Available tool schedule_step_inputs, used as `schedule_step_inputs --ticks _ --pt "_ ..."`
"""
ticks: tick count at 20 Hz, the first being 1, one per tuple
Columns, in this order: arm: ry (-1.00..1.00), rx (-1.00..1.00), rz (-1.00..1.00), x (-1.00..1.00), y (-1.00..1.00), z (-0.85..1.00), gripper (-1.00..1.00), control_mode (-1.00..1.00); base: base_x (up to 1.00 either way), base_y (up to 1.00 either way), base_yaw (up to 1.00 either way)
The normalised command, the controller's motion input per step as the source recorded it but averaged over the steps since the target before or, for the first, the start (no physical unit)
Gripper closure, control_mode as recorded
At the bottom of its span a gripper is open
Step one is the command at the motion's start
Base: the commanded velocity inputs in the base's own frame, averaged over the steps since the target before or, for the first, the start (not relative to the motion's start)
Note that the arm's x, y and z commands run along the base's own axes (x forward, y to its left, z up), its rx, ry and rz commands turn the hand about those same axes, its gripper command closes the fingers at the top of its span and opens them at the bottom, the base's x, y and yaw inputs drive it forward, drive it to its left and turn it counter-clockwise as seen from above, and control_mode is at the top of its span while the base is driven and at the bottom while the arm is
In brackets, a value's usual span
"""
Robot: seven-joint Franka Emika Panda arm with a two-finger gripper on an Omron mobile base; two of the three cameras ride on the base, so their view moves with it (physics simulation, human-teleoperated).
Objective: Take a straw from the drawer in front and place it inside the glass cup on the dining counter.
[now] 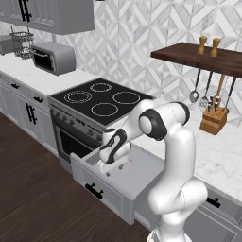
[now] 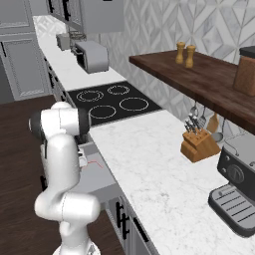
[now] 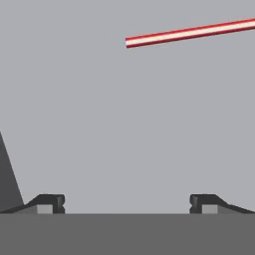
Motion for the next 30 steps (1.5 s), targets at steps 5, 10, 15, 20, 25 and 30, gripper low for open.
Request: schedule_step_inputs --ticks 5,10,15,20,25,30 --pt "-0.06 0.04 0.00 0.06 0.17 -0.26 -1.00 -1.00 0.00 0.00 0.00" --pt "-0.01 0.07 0.00 0.00 0.46 -0.07 -1.00 -1.00 0.00 0.00 0.00" --pt "0.00 0.10 0.00 -0.08 0.66 0.00 -1.00 -1.00 0.00 0.00 0.00" --pt "0.01 0.11 0.00 -0.30 0.92 0.01 -1.00 -1.00 0.00 0.00 0.00" --pt "0.01 0.06 0.00 -0.51 1.00 0.00 -1.00 -1.00 0.00 0.00 0.00" --pt "-0.06 0.00 -0.05 -0.29 0.39 0.13 -1.00 -1.00 0.00 0.00 0.00"
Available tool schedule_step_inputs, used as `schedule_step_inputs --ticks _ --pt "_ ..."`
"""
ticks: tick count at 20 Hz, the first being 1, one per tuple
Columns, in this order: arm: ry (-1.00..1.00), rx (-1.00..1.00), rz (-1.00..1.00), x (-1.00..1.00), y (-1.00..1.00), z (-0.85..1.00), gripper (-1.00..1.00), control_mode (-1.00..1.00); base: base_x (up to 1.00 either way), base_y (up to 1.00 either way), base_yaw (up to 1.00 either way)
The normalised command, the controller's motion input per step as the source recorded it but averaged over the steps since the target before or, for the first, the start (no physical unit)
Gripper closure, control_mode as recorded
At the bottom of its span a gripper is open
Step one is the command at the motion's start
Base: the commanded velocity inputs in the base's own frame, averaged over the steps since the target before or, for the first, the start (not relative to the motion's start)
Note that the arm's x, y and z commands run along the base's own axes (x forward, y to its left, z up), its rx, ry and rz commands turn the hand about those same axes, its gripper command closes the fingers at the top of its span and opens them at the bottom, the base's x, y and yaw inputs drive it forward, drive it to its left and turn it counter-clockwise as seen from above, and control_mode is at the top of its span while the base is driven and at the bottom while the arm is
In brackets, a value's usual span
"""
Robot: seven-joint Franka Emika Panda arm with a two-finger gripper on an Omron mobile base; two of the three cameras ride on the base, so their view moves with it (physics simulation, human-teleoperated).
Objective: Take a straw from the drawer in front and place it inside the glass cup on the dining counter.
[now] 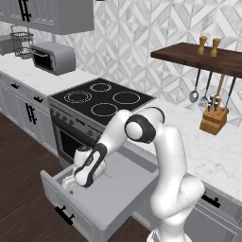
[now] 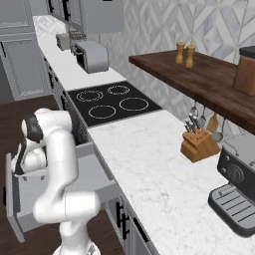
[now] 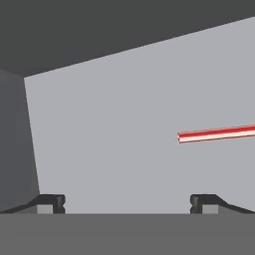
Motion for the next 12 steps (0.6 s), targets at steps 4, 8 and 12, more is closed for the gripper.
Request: schedule_step_inputs --ticks 4,8,12 --pt "-0.06 -0.05 -0.22 0.20 -0.82 0.48 -1.00 -1.00 0.00 0.00 0.00" --pt "0.00 0.00 -0.24 0.46 -0.96 0.48 -1.00 -1.00 0.00 0.00 0.00" --pt "0.00 0.00 -0.15 0.61 -0.68 0.32 -1.00 -1.00 0.00 0.00 0.00"
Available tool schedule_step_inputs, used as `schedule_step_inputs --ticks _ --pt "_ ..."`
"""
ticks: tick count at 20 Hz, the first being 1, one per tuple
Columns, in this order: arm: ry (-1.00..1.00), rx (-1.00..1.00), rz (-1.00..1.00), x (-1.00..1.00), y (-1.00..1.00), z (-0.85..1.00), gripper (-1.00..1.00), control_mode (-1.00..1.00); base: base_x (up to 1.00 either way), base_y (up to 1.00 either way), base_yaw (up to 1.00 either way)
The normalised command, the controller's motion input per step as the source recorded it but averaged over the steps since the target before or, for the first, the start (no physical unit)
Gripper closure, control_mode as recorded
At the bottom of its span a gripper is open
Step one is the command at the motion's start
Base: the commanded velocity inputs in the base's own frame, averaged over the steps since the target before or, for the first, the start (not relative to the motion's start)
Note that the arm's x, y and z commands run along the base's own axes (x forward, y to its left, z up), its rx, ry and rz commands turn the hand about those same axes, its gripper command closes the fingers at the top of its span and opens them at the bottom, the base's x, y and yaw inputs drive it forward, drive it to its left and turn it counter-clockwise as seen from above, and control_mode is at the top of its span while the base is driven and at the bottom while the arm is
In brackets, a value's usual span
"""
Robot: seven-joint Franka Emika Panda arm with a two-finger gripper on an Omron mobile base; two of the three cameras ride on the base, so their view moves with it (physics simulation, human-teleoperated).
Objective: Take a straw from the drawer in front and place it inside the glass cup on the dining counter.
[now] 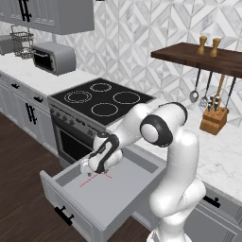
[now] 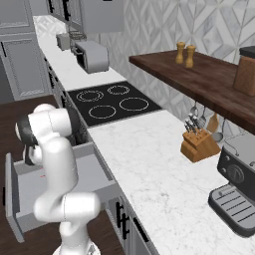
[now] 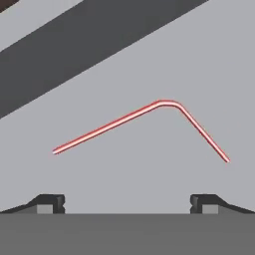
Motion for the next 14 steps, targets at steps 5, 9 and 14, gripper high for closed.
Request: schedule_step_inputs --ticks 5,9,14 --pt "0.00 0.00 0.08 0.34 -0.31 0.00 -1.00 -1.00 0.00 0.00 0.00" --pt "0.00 -0.04 0.23 0.08 -0.03 -0.18 -1.00 -1.00 0.00 0.00 0.00" --pt "0.00 -0.03 0.22 0.14 0.00 -0.08 -1.00 -1.00 0.00 0.00 0.00"
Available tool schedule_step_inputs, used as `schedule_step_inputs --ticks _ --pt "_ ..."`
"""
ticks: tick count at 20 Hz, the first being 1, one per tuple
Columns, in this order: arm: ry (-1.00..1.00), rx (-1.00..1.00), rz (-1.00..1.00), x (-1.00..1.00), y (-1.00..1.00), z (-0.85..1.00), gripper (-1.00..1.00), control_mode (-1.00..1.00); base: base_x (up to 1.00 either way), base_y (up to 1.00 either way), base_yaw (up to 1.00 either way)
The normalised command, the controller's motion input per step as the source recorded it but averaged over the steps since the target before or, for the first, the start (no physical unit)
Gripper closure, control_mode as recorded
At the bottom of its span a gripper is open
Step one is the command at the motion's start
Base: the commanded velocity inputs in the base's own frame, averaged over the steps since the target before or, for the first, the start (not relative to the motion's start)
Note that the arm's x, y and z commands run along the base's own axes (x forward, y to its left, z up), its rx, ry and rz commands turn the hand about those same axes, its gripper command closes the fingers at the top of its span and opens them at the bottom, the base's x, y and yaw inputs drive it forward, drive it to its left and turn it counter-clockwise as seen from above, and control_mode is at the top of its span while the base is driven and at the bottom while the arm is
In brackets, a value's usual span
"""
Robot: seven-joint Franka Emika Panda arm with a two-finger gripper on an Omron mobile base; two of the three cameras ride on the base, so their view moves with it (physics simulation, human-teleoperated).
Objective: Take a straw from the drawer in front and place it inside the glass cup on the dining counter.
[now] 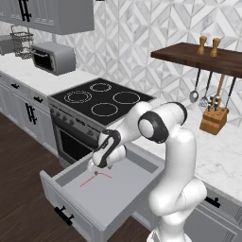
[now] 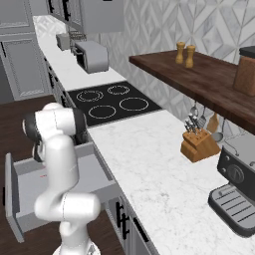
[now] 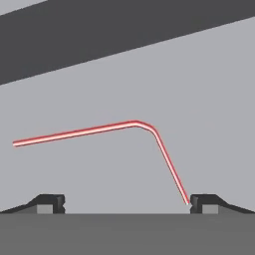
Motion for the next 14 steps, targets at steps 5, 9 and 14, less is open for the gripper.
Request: schedule_step_inputs --ticks 5,9,14 --pt "0.00 -0.04 0.20 0.32 0.00 -0.14 -1.00 -1.00 0.00 0.00 0.00" --pt "0.00 -0.07 0.18 0.25 0.00 -0.32 -1.00 -1.00 0.00 0.00 0.00" --pt "0.00 -0.07 0.11 0.16 0.00 -0.33 -1.00 -1.00 0.00 0.00 0.00"
